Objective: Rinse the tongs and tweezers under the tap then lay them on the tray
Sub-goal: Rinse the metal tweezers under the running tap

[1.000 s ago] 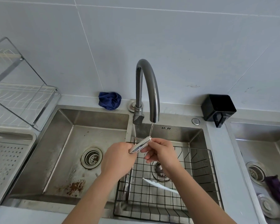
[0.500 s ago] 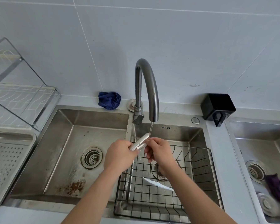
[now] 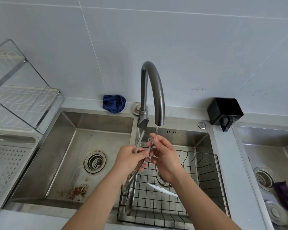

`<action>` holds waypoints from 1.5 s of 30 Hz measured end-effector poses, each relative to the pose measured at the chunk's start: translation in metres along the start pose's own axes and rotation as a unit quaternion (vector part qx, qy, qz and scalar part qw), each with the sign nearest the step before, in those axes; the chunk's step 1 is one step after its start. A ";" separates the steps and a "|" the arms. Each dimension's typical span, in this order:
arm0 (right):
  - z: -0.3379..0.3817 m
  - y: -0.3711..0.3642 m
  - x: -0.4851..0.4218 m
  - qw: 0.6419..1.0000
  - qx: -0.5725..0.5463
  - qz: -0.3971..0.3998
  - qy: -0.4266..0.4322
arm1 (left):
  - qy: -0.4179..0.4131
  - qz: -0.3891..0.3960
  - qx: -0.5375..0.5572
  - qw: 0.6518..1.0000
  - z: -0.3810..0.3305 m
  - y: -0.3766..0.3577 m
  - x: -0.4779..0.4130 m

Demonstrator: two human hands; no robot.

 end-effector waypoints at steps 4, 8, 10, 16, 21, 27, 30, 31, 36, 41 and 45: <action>0.017 -0.001 0.001 0.994 0.094 -0.045 0.033 | 0.037 0.058 0.067 0.995 0.008 -0.019 0.000; 0.033 -0.004 0.003 0.974 0.195 -0.081 0.082 | 0.038 0.056 0.119 0.990 0.004 -0.031 -0.001; 0.035 -0.011 0.005 0.926 0.343 -0.101 0.123 | 0.046 0.044 0.156 0.986 0.000 -0.037 -0.003; 0.032 -0.025 0.010 0.932 0.325 -0.021 0.159 | 0.056 0.052 0.247 0.966 -0.013 -0.053 -0.012; 0.030 -0.023 0.012 0.939 0.305 -0.006 0.160 | 0.069 0.048 0.277 0.957 -0.013 -0.062 -0.019; 0.038 -0.034 0.003 0.928 0.337 -0.023 0.159 | 0.035 0.009 0.270 0.962 -0.018 -0.054 -0.025; 0.039 -0.032 -0.004 0.934 0.326 -0.056 0.137 | 0.003 0.009 0.216 0.976 -0.027 -0.053 -0.025; 0.039 -0.029 -0.007 0.944 0.298 -0.071 0.122 | 0.004 0.011 0.210 0.978 -0.028 -0.054 -0.024; 0.051 -0.013 -0.001 0.929 0.294 -0.160 0.160 | 0.039 0.031 0.318 0.947 -0.028 -0.057 -0.021; 0.049 -0.016 0.018 0.860 0.424 -0.151 0.241 | 0.032 0.026 0.381 0.924 -0.040 -0.059 -0.025; 0.042 0.006 0.028 0.797 0.504 -0.231 0.240 | -0.026 -0.004 0.420 0.907 -0.058 -0.042 -0.031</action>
Point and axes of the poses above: each hand's wrist, its own x-axis away from the middle knuckle, its own y-axis out of the back of the hand, z = x × y, the point moved 10 cm from there along -x, towards the middle knuckle, and after that the axes turned 8 degrees about -y, right-handed, at the moved point
